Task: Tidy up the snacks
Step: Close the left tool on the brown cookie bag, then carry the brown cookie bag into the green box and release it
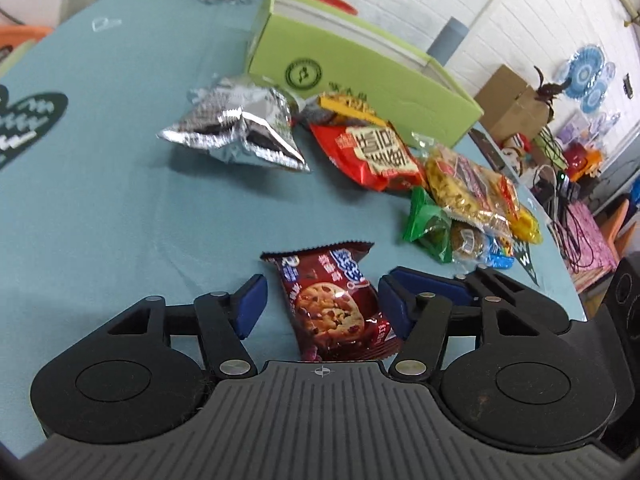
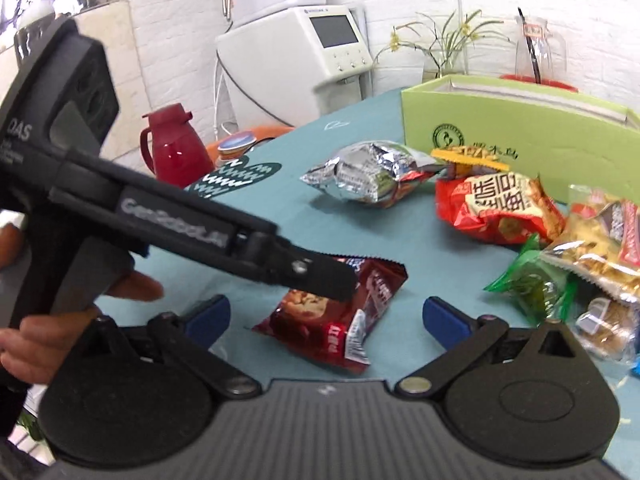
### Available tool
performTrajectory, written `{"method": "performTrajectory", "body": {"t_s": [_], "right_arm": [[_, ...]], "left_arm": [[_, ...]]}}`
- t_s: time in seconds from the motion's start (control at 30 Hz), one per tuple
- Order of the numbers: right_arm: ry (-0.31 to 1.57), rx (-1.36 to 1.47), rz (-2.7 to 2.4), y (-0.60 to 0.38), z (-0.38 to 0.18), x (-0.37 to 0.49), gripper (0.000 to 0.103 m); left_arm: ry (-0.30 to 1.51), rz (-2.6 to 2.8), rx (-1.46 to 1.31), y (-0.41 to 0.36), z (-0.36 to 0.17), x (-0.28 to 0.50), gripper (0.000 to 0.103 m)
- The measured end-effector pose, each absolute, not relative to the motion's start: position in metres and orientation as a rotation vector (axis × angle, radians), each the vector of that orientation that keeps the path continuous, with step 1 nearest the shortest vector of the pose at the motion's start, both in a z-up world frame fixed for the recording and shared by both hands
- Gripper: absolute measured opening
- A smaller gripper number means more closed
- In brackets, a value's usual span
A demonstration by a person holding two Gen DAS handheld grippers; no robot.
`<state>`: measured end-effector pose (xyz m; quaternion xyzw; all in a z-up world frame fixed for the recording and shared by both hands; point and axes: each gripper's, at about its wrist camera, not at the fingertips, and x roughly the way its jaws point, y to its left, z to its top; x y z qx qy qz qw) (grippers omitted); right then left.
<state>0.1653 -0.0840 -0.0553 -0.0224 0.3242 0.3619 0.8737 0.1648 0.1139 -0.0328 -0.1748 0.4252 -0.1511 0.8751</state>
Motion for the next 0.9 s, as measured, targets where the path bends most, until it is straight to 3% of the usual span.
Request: {"method": "performTrajectory", "body": {"t_s": [0.03, 0.07, 0.1, 0.13, 0.23, 0.47, 0.73, 0.9], "right_arm": [[0.685, -0.056, 0.755, -0.082, -0.058, 0.165, 0.087], [0.668, -0.069, 0.744, -0.079, -0.056, 0.163, 0.081], [0.658, -0.06, 0.746, -0.079, -0.055, 0.161, 0.063], [0.656, -0.094, 0.744, -0.078, -0.056, 0.161, 0.061], [0.658, -0.081, 0.747, -0.082, -0.053, 0.166, 0.057], [0.54, -0.122, 0.702, -0.096, -0.014, 0.175, 0.055], [0.407, -0.182, 0.61, -0.101, 0.041, 0.265, 0.056], [0.442, -0.19, 0.568, -0.098, 0.05, 0.339, 0.056]], "left_arm": [[0.887, -0.312, -0.349, 0.112, -0.033, 0.164, 0.043], [0.885, -0.309, -0.337, 0.111, -0.032, 0.164, 0.031], [0.889, -0.307, -0.335, 0.109, -0.033, 0.164, 0.029], [0.885, -0.303, -0.332, 0.109, -0.033, 0.164, 0.027], [0.876, -0.309, -0.334, 0.109, -0.029, 0.163, 0.021], [0.761, -0.357, -0.316, 0.097, 0.015, 0.184, 0.021], [0.661, -0.418, -0.286, 0.081, 0.079, 0.297, 0.024], [0.687, -0.394, -0.268, 0.072, 0.083, 0.376, 0.024]]}}
